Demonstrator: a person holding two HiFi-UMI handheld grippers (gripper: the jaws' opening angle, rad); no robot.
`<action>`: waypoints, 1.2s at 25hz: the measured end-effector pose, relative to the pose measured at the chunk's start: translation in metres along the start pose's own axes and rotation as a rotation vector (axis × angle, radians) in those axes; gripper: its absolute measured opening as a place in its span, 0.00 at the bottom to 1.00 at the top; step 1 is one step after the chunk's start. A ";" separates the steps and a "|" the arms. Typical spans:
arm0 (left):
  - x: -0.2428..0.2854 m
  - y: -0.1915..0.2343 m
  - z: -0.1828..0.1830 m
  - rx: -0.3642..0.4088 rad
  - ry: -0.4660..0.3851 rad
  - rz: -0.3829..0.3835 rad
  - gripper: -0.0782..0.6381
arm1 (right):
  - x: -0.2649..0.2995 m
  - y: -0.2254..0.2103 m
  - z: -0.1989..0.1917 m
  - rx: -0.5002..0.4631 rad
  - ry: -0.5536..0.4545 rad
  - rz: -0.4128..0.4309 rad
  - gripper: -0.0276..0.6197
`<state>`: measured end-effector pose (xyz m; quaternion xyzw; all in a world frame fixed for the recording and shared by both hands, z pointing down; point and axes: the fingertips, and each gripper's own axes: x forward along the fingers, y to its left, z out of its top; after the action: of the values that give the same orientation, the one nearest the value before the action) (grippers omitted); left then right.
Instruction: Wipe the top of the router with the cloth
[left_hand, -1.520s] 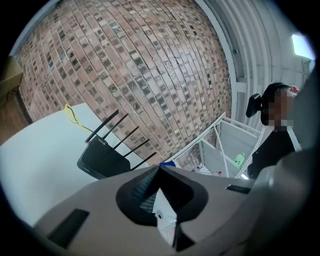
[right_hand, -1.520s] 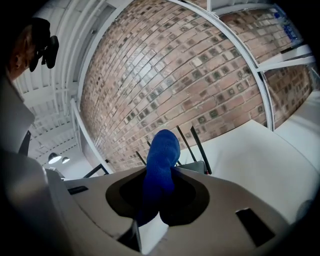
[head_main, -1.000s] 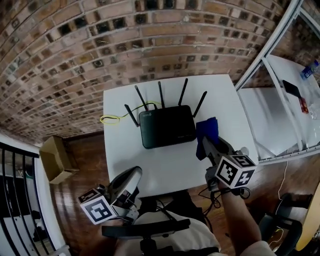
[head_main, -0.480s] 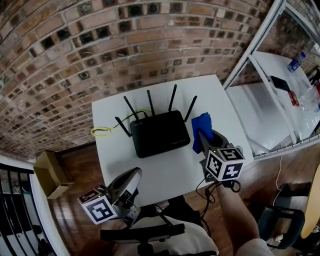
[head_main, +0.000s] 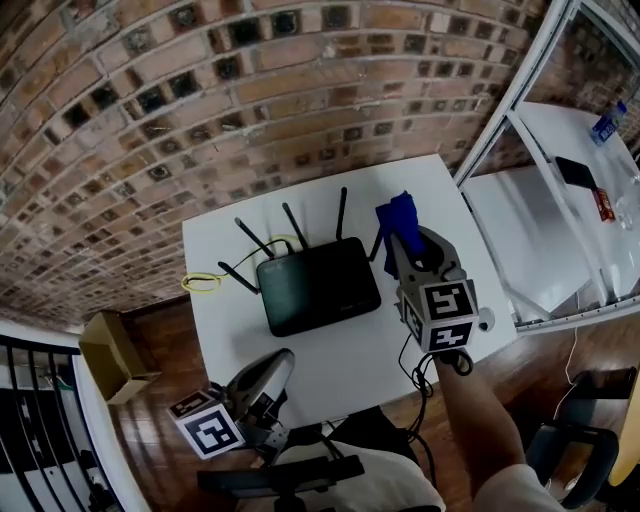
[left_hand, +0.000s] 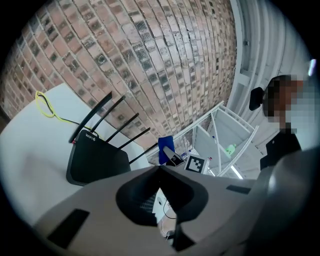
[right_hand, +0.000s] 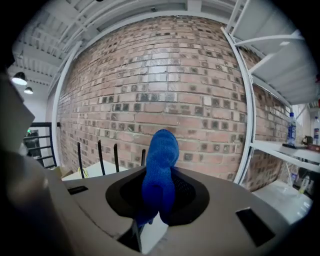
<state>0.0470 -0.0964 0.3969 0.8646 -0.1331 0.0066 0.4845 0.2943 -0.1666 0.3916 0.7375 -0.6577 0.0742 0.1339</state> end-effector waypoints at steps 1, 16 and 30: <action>0.002 0.000 0.000 -0.002 0.002 0.001 0.13 | 0.005 0.000 -0.004 -0.026 0.004 -0.002 0.21; -0.007 -0.002 -0.009 -0.014 0.013 0.016 0.13 | 0.044 0.008 -0.123 0.019 0.307 0.002 0.21; -0.020 -0.003 0.003 0.000 -0.018 0.020 0.13 | 0.062 0.018 -0.170 -0.070 0.556 0.037 0.21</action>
<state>0.0276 -0.0935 0.3901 0.8633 -0.1461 0.0035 0.4830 0.2955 -0.1771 0.5735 0.6718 -0.6111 0.2535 0.3331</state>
